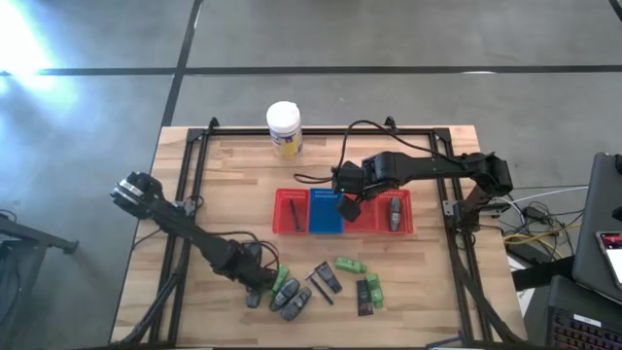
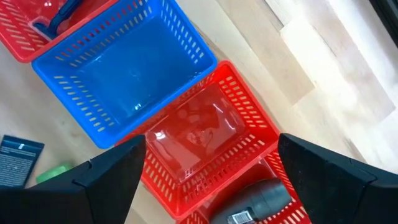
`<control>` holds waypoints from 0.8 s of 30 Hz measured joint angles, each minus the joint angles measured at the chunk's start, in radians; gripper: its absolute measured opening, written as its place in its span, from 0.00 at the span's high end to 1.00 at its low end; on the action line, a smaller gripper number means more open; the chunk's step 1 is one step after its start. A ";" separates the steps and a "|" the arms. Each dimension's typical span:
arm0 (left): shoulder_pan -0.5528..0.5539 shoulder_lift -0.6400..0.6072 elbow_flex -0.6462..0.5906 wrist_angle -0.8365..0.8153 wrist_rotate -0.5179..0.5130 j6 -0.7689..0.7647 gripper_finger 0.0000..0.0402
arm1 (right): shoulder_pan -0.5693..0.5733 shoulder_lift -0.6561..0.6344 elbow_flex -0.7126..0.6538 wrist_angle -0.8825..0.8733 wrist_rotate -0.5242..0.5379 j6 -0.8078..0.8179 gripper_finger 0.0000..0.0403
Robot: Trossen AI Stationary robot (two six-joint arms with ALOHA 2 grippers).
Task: Pick & Place Travel size toiletries
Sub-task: Put the gray deodorant into the right red bin
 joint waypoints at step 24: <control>0.018 0.018 -0.011 0.010 0.096 -0.068 0.28 | 0.000 0.000 0.000 0.008 0.002 -0.019 0.21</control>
